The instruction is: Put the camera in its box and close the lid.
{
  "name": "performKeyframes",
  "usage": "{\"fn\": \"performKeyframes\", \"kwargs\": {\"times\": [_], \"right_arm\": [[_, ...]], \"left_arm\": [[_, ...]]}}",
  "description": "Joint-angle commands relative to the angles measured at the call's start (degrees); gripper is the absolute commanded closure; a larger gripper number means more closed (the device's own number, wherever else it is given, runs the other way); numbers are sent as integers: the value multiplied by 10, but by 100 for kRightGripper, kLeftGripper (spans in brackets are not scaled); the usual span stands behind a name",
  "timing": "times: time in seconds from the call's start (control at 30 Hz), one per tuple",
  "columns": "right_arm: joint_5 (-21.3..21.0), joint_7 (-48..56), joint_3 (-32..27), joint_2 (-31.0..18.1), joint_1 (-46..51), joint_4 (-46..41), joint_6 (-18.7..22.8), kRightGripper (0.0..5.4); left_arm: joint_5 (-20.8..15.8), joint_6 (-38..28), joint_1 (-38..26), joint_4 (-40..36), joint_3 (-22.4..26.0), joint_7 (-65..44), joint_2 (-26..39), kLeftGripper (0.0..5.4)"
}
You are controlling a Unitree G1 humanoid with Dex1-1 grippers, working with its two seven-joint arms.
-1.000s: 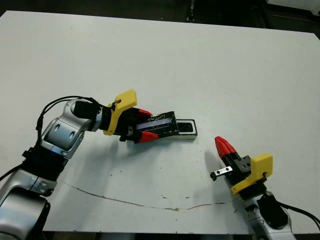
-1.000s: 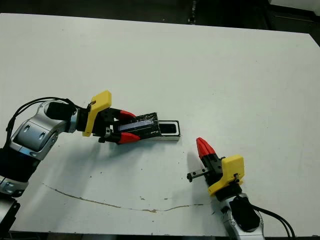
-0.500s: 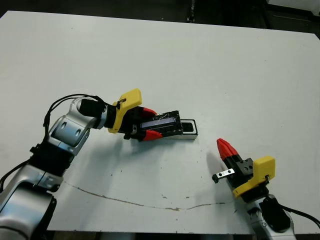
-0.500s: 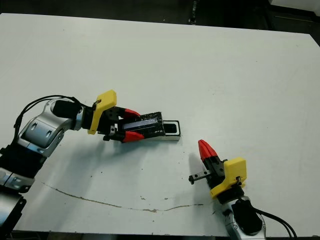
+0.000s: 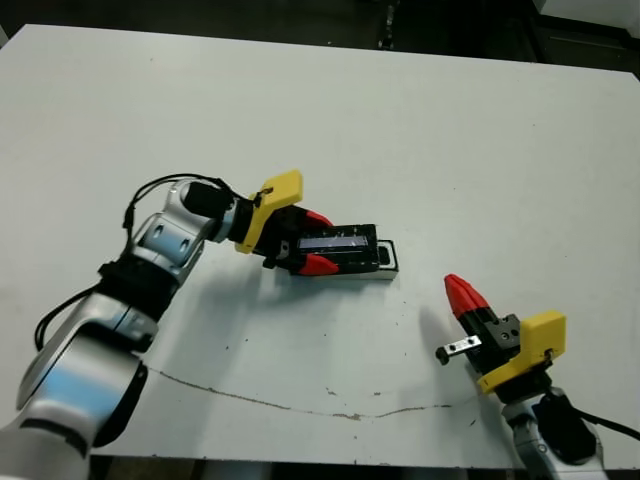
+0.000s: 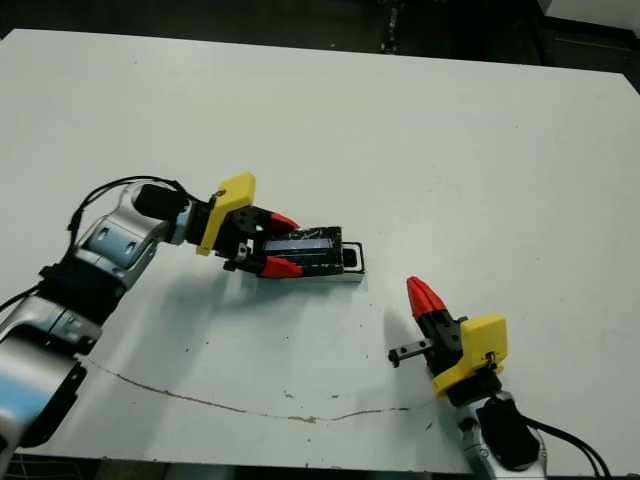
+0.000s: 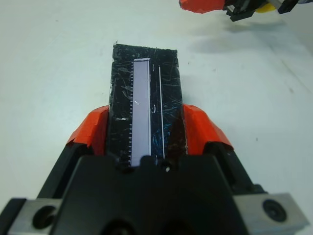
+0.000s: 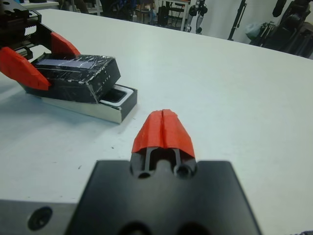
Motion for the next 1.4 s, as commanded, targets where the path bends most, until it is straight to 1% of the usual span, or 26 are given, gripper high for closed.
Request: {"fn": "performKeyframes", "kwargs": {"times": [0.03, 0.1, 0.2, 0.3, 0.5, 0.8, 0.97, 1.1, 1.27, 1.4], "right_arm": [[8, 3, -15, -13, 8, -3, 6, 540], [14, 6, -21, -15, 8, -5, 8, 540], [19, 12, -29, -20, 7, -2, 4, 540], [24, 14, -35, -22, 8, -3, 4, 540], [33, 20, -45, -26, 6, 2, -1, 540], [48, 37, -62, -27, 6, 19, -30, 540], [49, 35, -70, -29, 9, 15, -28, 540], [50, 33, -76, -28, 11, 13, -26, 540], [48, 30, -79, -26, 9, 17, -27, 540], [45, 33, -80, -28, 8, 20, -34, 540]], "left_arm": [[17, 0, -13, 56, -7, 0, -40, 228], [21, -5, -20, 76, -6, -4, -52, 228], [15, -7, -26, 104, 3, -18, -70, 228], [11, -39, -21, 120, 16, -22, -83, 228], [14, -63, -16, 154, 32, -29, -101, 228], [29, -80, -23, 175, 28, -27, -122, 228], [30, -76, -33, 191, 27, -26, -142, 228], [34, -86, -43, 210, 25, -29, -159, 228], [43, -127, -50, 225, 22, -31, -181, 228], [51, -128, -62, 234, 12, -44, -193, 228]]}}
